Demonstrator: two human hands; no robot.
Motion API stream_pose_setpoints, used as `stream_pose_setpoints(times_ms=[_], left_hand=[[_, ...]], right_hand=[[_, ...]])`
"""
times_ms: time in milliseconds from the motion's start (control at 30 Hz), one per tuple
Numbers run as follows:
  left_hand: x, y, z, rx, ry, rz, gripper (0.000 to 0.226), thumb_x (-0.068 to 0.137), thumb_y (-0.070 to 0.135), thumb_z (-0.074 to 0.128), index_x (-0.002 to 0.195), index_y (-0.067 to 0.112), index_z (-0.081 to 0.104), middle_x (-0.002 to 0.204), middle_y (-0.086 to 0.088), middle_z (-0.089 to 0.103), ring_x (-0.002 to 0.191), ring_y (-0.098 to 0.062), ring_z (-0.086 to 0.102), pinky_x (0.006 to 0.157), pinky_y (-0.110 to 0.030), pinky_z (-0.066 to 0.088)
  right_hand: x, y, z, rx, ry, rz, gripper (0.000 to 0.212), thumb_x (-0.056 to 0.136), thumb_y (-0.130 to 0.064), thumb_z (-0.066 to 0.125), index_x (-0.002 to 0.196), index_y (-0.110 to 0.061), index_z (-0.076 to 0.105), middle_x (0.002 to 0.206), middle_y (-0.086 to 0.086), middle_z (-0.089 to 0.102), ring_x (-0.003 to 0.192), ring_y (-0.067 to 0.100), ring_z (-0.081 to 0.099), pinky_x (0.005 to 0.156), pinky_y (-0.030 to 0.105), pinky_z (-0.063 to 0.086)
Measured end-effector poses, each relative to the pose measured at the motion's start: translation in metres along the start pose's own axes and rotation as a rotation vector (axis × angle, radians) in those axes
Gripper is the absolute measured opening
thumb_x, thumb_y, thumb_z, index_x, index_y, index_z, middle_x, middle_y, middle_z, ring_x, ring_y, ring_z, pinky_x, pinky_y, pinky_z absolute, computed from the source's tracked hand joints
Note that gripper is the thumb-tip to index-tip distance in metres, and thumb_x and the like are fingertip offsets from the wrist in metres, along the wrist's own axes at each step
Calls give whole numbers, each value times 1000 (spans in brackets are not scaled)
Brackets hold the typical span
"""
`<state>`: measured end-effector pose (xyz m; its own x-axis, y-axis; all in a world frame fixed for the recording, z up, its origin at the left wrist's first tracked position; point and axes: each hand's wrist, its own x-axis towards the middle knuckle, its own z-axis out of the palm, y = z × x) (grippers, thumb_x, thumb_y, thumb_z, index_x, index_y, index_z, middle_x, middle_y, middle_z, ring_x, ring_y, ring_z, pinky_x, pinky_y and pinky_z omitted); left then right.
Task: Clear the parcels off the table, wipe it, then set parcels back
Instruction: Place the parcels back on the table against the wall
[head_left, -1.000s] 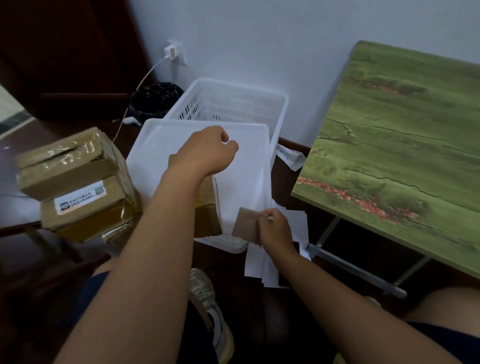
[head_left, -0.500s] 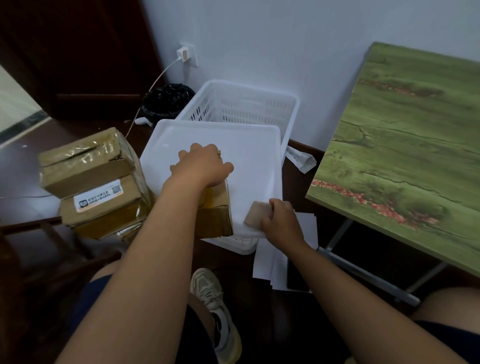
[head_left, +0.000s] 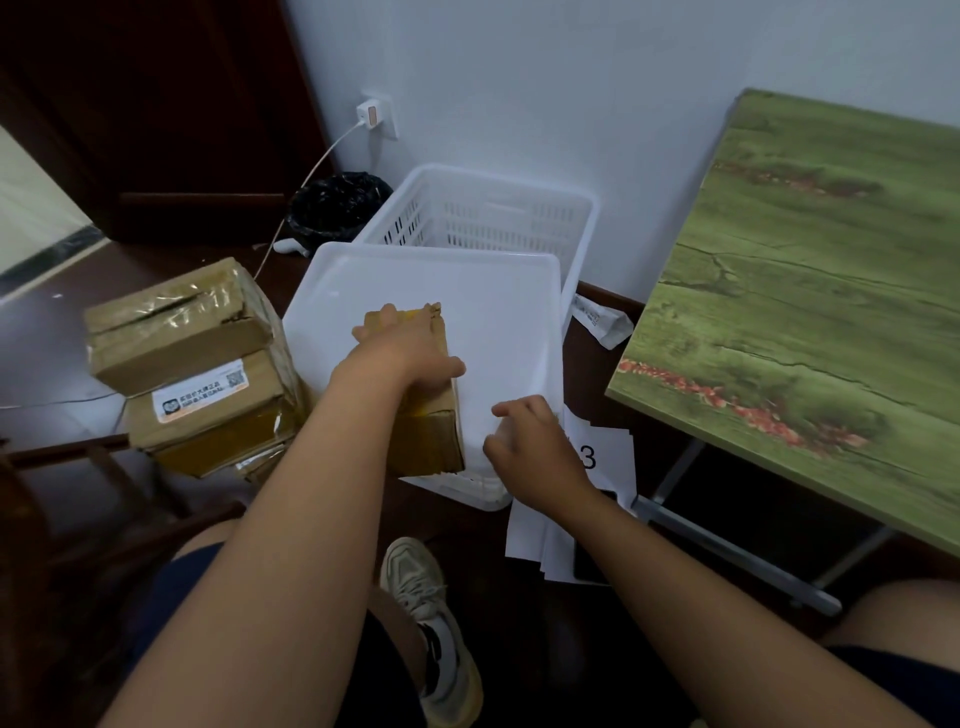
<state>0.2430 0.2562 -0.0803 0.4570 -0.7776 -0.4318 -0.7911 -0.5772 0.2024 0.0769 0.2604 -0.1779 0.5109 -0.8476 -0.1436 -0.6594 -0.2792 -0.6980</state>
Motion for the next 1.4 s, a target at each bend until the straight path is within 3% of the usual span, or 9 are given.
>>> stream_pose_setpoints(times_ms=[133, 200, 400, 567, 733, 900, 1033, 1233, 1400], left_hand=[[-2, -4, 1, -4, -3, 17, 83, 91, 54, 55, 156, 27, 11, 161, -9, 6, 145, -40, 14, 113, -51, 25], [-5, -4, -2, -13, 73, 69, 75, 93, 51, 52, 155, 25, 19, 161, -8, 13, 144, -37, 19, 111, -50, 28], [-35, -16, -32, -234, 626, 229, 50, 95, 38, 50, 141, 19, 46, 146, -7, 42, 133, -29, 38, 102, -43, 36], [-56, -57, -57, -405, 853, 79, 46, 93, 36, 51, 136, 19, 52, 141, -9, 47, 130, -30, 38, 105, -39, 32], [-69, -114, -75, -669, 948, -161, 52, 84, 48, 46, 132, 28, 53, 137, -3, 50, 129, -27, 43, 107, -52, 36], [-74, -148, -79, -694, 827, -306, 54, 92, 47, 46, 142, 29, 42, 149, -4, 35, 140, -30, 27, 113, -59, 21], [-71, -175, -81, -725, 702, -303, 63, 92, 49, 47, 149, 25, 33, 154, -7, 27, 142, -34, 24, 114, -56, 23], [-57, -194, -72, -803, 499, -306, 70, 95, 46, 46, 154, 18, 22, 155, -14, 25, 137, -36, 34, 107, -39, 32], [-48, -204, -68, -801, 433, -318, 71, 89, 51, 47, 147, 15, 28, 142, -15, 46, 122, -38, 50, 99, -50, 47]], right_hand=[[-3, -13, 1, 37, 70, -140, 37, 96, -25, 53, 132, -16, 54, 135, 0, 46, 97, 11, 52, 85, 32, 48], [-5, -22, 3, 60, 122, -221, 37, 95, -26, 53, 130, -15, 55, 132, 1, 49, 106, 14, 52, 87, 34, 49], [-11, -55, 8, 66, 293, -373, 35, 90, -30, 50, 119, -13, 59, 120, 4, 55, 108, 17, 45, 86, 30, 42], [-19, -77, 19, 76, 222, -405, 47, 87, -39, 47, 126, -15, 55, 129, 5, 50, 117, 18, 41, 97, 36, 40], [-26, -103, 26, 81, 145, -419, 51, 87, -39, 52, 132, -15, 51, 138, 2, 43, 123, 10, 37, 102, 27, 31], [-18, -136, 30, 136, 110, -416, 47, 92, -29, 57, 134, -13, 47, 134, -3, 43, 118, -2, 35, 97, 1, 23], [2, -164, 32, 337, -44, -233, 49, 96, -31, 58, 140, -23, 39, 144, -3, 41, 129, 9, 41, 106, 28, 36], [35, -201, 40, 550, -183, 83, 54, 95, -57, 48, 141, -30, 35, 146, -3, 40, 129, 20, 44, 108, 46, 40], [50, -221, 48, 576, -276, 115, 39, 95, -62, 43, 114, -29, 50, 120, -6, 58, 112, 17, 54, 99, 42, 44]])
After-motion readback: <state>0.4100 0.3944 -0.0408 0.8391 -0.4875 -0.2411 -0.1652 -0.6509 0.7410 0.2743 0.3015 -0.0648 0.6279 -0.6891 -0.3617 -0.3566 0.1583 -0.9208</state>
